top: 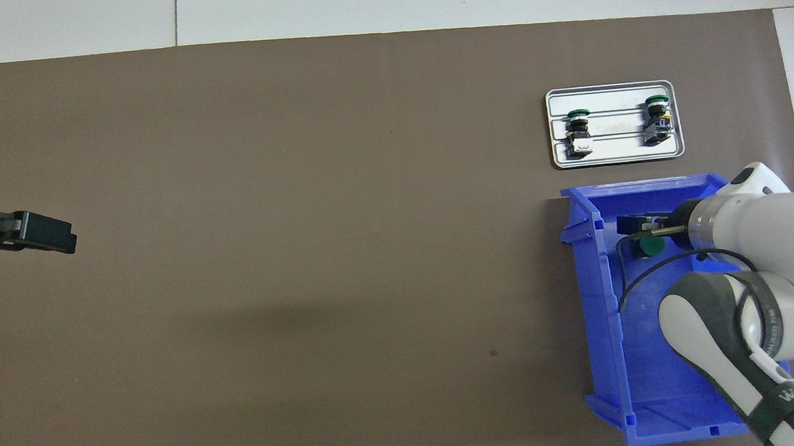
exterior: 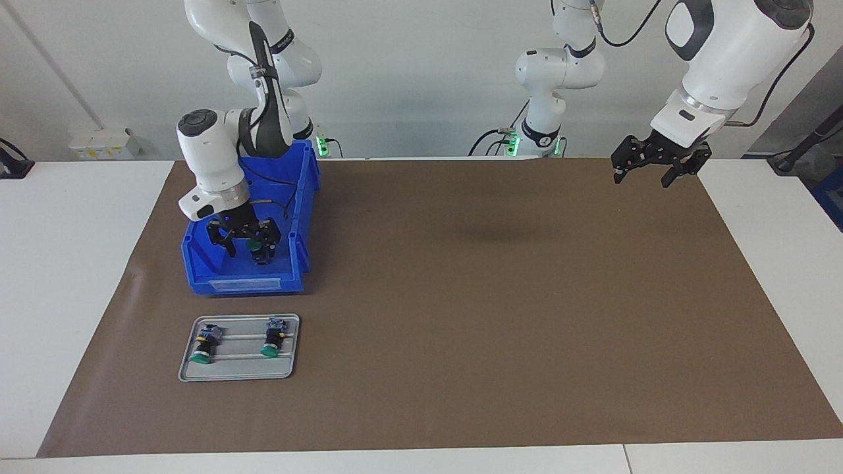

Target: Place and press button with both arms

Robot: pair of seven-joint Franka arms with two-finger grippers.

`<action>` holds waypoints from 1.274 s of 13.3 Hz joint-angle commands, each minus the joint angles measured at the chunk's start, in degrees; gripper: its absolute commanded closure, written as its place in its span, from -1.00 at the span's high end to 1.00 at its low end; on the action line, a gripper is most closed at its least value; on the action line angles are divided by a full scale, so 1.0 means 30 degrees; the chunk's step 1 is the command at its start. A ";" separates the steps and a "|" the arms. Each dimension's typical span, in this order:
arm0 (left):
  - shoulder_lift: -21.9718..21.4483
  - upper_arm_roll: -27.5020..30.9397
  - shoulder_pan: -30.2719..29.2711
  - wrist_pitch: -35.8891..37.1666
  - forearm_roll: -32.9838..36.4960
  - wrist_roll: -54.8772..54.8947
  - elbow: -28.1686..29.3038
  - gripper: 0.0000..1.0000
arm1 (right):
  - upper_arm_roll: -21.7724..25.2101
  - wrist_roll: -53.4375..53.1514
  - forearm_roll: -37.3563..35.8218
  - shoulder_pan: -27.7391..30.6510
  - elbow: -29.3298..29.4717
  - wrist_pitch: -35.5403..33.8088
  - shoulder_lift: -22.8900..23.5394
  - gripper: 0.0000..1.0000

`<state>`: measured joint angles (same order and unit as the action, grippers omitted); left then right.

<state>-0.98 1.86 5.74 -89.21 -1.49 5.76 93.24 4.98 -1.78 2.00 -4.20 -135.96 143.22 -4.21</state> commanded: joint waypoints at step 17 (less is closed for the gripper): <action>-0.0581 -0.0123 -0.0157 -0.0439 0.0261 0.0130 0.0706 1.00 | 0.0068 -0.0228 -0.1222 0.0990 1.4121 -1.8033 -0.0091 1.00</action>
<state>-0.98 1.86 5.74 -89.21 -1.49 5.76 93.25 5.65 -2.83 -2.06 -1.87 -93.55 89.82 -4.72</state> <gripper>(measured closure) 0.000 0.000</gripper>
